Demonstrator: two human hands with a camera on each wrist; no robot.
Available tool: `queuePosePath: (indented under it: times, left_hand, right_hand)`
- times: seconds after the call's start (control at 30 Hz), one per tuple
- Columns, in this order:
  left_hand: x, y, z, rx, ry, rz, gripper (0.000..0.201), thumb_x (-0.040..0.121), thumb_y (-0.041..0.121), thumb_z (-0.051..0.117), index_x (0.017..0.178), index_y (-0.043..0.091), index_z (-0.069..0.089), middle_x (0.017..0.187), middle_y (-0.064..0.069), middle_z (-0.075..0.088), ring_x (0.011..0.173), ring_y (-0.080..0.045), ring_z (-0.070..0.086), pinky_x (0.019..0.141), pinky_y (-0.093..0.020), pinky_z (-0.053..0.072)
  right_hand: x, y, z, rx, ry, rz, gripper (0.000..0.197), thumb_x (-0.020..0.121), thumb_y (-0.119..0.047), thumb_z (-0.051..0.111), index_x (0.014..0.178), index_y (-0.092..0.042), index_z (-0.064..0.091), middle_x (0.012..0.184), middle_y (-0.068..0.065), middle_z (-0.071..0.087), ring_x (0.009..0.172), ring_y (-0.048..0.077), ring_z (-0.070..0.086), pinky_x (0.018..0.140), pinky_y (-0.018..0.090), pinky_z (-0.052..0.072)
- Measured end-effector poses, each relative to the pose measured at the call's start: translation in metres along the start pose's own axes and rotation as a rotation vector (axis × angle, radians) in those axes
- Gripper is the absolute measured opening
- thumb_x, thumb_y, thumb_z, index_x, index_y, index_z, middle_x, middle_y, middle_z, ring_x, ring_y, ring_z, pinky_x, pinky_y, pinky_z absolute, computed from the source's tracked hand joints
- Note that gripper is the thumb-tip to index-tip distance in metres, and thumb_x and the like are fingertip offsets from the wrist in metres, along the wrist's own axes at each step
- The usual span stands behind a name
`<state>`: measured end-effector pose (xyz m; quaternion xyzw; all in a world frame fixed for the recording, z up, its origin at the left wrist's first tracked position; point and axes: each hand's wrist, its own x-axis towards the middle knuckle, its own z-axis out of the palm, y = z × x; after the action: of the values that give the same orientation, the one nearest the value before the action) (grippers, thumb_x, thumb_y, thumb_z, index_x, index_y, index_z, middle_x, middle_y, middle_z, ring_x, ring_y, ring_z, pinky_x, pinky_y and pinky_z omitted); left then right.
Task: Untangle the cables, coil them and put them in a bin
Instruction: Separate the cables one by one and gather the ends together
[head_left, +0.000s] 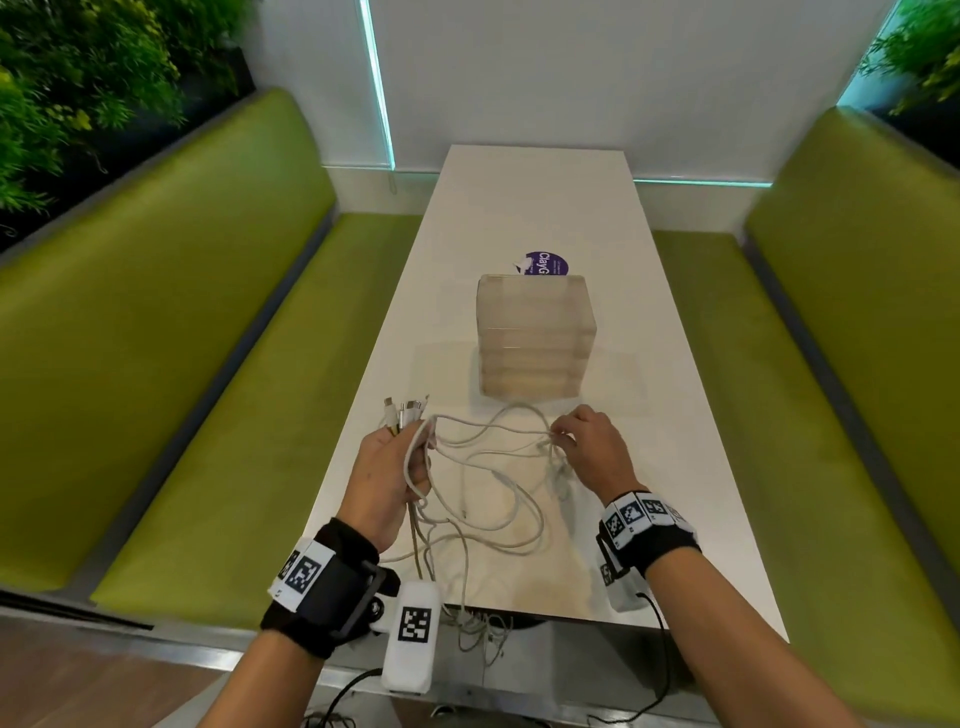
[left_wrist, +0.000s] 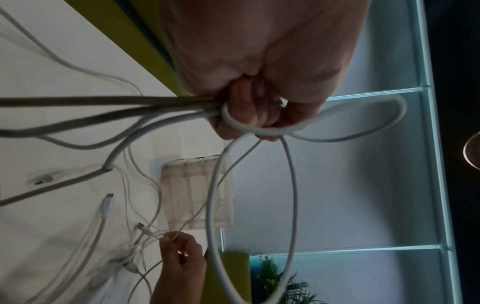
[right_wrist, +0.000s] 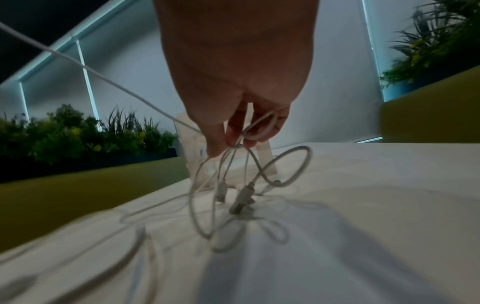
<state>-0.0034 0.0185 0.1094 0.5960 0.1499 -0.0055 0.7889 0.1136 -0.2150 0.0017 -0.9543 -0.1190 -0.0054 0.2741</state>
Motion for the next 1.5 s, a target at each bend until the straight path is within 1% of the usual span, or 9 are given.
queuePosePath:
  times: [0.17,0.33,0.4,0.63,0.83,1.0,1.2,1.37,1.5]
  left_hand:
    - [0.014,-0.017,0.008,0.149,0.084,-0.046,0.025,0.095,0.016,0.055,0.071,0.009,0.05,0.047,0.004,0.029,0.037,-0.008,0.024,0.036,-0.019,0.024]
    - [0.023,-0.032,0.028,0.168,0.035,-0.11,0.018,0.094,0.019,0.058,0.08,0.007,0.055,0.044,0.011,0.026,0.037,-0.007,0.021,0.037,-0.019,0.023]
    - [0.024,-0.032,0.033,0.142,0.001,-0.114,0.021,0.093,0.026,0.06,0.081,0.009,0.054,0.049,0.009,0.023,0.041,-0.008,0.02,0.038,-0.02,0.022]
    - [0.028,-0.029,0.036,0.169,-0.014,-0.11,0.027,0.085,0.02,0.071,0.076,0.011,0.046,0.05,0.008,0.023,0.04,-0.008,0.019,0.036,-0.019,0.023]
    - [0.03,-0.027,0.029,0.259,-0.073,-0.202,0.027,0.089,0.004,0.056,0.068,0.015,0.043,0.053,0.005,0.027,0.041,-0.008,0.023,0.038,-0.02,0.022]
    - [0.025,-0.021,0.018,0.237,-0.115,-0.151,0.033,0.092,0.002,0.051,0.066,0.017,0.036,0.057,0.004,0.024,0.044,-0.008,0.018,0.041,-0.02,0.019]
    - [0.019,-0.007,-0.006,0.094,-0.046,-0.1,0.035,0.093,0.002,0.051,0.065,0.016,0.036,0.05,0.009,0.022,0.04,-0.006,0.017,0.036,-0.018,0.019]
    - [0.016,-0.007,-0.013,0.157,-0.09,-0.126,0.032,0.093,0.005,0.052,0.067,0.016,0.036,0.053,0.007,0.022,0.042,-0.008,0.018,0.038,-0.02,0.019]
    - [0.012,-0.009,-0.004,0.269,-0.203,-0.149,0.029,0.093,0.008,0.055,0.068,0.014,0.042,0.054,0.005,0.024,0.045,-0.01,0.018,0.042,-0.023,0.016]
  right_hand:
    - [-0.01,-0.031,-0.01,0.297,0.008,-0.19,0.012,0.084,-0.002,0.063,0.09,-0.009,0.071,0.098,0.0,0.066,0.092,0.017,0.055,0.077,0.008,0.038]
    - [-0.015,-0.061,-0.013,0.277,-0.067,-0.363,0.022,0.082,0.001,0.059,0.097,-0.009,0.072,0.097,0.004,0.065,0.09,0.011,0.056,0.075,0.009,0.038]
    - [-0.015,-0.067,-0.012,0.215,-0.095,-0.394,0.025,0.082,0.002,0.055,0.096,-0.01,0.072,0.088,0.006,0.059,0.084,0.019,0.054,0.071,0.021,0.037]
    - [-0.014,-0.07,-0.007,0.174,-0.161,-0.375,0.035,0.087,-0.032,0.043,0.097,-0.013,0.07,0.091,0.003,0.054,0.088,0.018,0.049,0.073,0.034,0.044]
    - [-0.01,-0.071,-0.009,0.161,0.037,-0.521,0.023,0.082,-0.002,0.064,0.104,-0.003,0.069,0.092,0.01,0.058,0.089,0.017,0.047,0.077,0.021,0.038]
    - [0.01,-0.043,-0.008,0.042,-0.04,-0.277,0.025,0.085,-0.001,0.063,0.11,-0.002,0.066,0.107,0.012,0.054,0.102,0.027,0.05,0.079,0.015,0.027]
    - [0.022,0.011,-0.01,-0.074,-0.107,0.029,0.026,0.09,-0.005,0.056,0.113,-0.005,0.066,0.117,0.014,0.057,0.113,0.033,0.049,0.093,0.033,0.038]
    - [0.015,-0.008,-0.017,-0.102,-0.089,-0.065,0.028,0.094,-0.015,0.053,0.118,-0.021,0.066,0.134,0.002,0.056,0.129,0.029,0.043,0.105,0.038,0.028]
    - [-0.009,-0.067,-0.044,0.437,-0.256,-0.16,0.045,0.091,-0.039,0.057,0.135,-0.029,0.05,0.138,-0.005,0.049,0.127,0.009,0.044,0.102,0.018,0.031]
